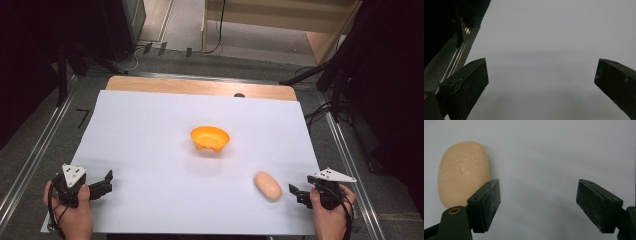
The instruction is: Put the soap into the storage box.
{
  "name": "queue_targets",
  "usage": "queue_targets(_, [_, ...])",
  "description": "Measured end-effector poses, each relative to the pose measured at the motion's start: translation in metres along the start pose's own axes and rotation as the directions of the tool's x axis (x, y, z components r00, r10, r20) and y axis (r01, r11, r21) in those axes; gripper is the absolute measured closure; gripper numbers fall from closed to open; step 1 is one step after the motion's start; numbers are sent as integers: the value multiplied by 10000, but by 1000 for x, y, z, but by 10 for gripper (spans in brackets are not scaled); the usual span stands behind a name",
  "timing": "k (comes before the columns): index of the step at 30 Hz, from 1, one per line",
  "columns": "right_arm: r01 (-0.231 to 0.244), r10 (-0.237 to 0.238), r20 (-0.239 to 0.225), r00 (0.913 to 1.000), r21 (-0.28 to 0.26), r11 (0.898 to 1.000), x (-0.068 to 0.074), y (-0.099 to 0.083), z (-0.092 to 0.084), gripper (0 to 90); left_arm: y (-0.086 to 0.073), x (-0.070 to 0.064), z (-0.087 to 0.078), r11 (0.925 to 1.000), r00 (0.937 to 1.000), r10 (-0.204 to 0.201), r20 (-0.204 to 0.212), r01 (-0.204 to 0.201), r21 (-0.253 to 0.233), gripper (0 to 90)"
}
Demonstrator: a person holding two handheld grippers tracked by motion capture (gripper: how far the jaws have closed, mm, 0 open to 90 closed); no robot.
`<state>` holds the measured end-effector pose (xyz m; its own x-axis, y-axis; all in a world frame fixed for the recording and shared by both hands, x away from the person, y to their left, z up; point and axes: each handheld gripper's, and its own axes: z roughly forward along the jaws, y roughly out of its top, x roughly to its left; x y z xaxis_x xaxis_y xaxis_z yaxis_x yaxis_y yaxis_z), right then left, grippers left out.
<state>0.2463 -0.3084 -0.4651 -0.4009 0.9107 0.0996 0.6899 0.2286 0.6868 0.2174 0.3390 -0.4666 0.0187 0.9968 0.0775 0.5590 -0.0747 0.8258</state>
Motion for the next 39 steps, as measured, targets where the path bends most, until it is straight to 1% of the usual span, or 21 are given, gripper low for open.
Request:
queue_targets(1, [0, 0, 0, 10000, 0, 10000, 0, 0, 0, 199, 0, 0, 0, 10000, 10000, 0, 0, 0, 0, 0])
queue_targets(2, [246, -244, -51, 9997, 323, 9992, 4, 3, 0, 200, 0, 0, 0, 10000, 10000, -11, 19, 11, 11, 0])
queue_targets(4, [500, -499, -19, 9988, 651, 9966, 7, 6, 0, 199, 0, 0, 0, 10000, 10000, -14, 23, 14, 10, 0])
queue_targets(6, [701, -690, -138, 9975, 973, 9928, 9, 8, 0, 199, 0, 0, 0, 10000, 10000, -4, 28, 4, 11, 0])
queue_targets(8, [782, -761, -221, 9969, 1198, 9897, 12, 9, 0, 201, 0, 0, 0, 10000, 10000, 21, 36, -22, 39, 0])
queue_targets(10, [809, -746, -496, 9960, 1403, 9868, 16, 11, 0, 199, 0, 0, 0, 10000, 10000, 11, 35, -11, 16, 0])
queue_targets(13, [1036, -939, -613, 9937, 1820, 9778, 24, 15, 2, 196, 0, 0, 0, 10000, 10000, 16, 35, -16, 17, 0])
queue_targets(16, [1361, -1247, -671, 9899, 2083, 9685, 31, 17, 5, 186, 0, 0, 0, 10000, 10000, 6, 59, -7, 33, 0])
queue_targets(18, [1518, -1388, -735, 9876, 2197, 9637, 33, 18, 7, 176, 0, 0, 0, 10000, 10000, 17, 69, -17, 43, 0])
queue_targets(20, [1554, -1399, -821, 9868, 2319, 9602, 36, 20, 9, 155, 0, 0, 0, 10000, 10000, 37, 71, -37, 48, 0])
queue_targets(21, [1617, -1428, -958, 9851, 2343, 9586, 36, 20, 10, 155, 0, 0, 0, 10000, 10000, 41, 78, -41, 58, 0])
queue_targets(23, [1673, -1468, -1009, 9840, 2405, 9561, 38, 22, 10, 157, 0, 1, 0, 10000, 10000, 35, 87, -35, 55, 0])
queue_targets(26, [1727, -1457, -1241, 9815, 2463, 9537, 42, 23, 11, 157, 0, 1, 0, 10000, 9999, 55, 90, -55, 68, 0])
queue_targets(28, [1885, -1575, -1370, 9780, 2562, 9481, 45, 24, 13, 157, 0, 0, 0, 9999, 9999, 78, 95, -79, 70, 0])
queue_targets(29, [1900, -1568, -1439, 9771, 2581, 9472, 47, 25, 14, 156, 0, 0, 0, 9999, 9999, 74, 91, -74, 73, 0])
queue_targets(33, [2016, -1636, -1548, 9743, 2759, 9398, 52, 26, 16, 156, 0, 0, 0, 9999, 9999, 83, 91, -83, 77, 0])
queue_targets(35, [2172, -1763, -1619, 9709, 2868, 9331, 56, 27, 19, 156, 0, 0, 0, 9999, 9999, 67, 98, -68, 83, 0])
queue_targets(36, [2172, -1763, -1619, 9709, 2868, 9331, 56, 27, 19, 156, 0, 0, 0, 9999, 9999, 67, 98, -68, 83, 0])
queue_targets(37, [2269, -1840, -1678, 9685, 2900, 9297, 59, 28, 21, 156, 0, 0, 0, 9999, 9999, 71, 97, -72, 82, 0])
queue_targets(38, [2280, -1830, -1708, 9682, 3001, 9263, 60, 29, 23, 156, 0, 0, 0, 9999, 9999, 69, 105, -70, 83, 0])
queue_targets(39, [2331, -1878, -1724, 9670, 3000, 9250, 61, 30, 24, 156, 0, 0, 0, 9999, 9999, 61, 109, -62, 90, 0])
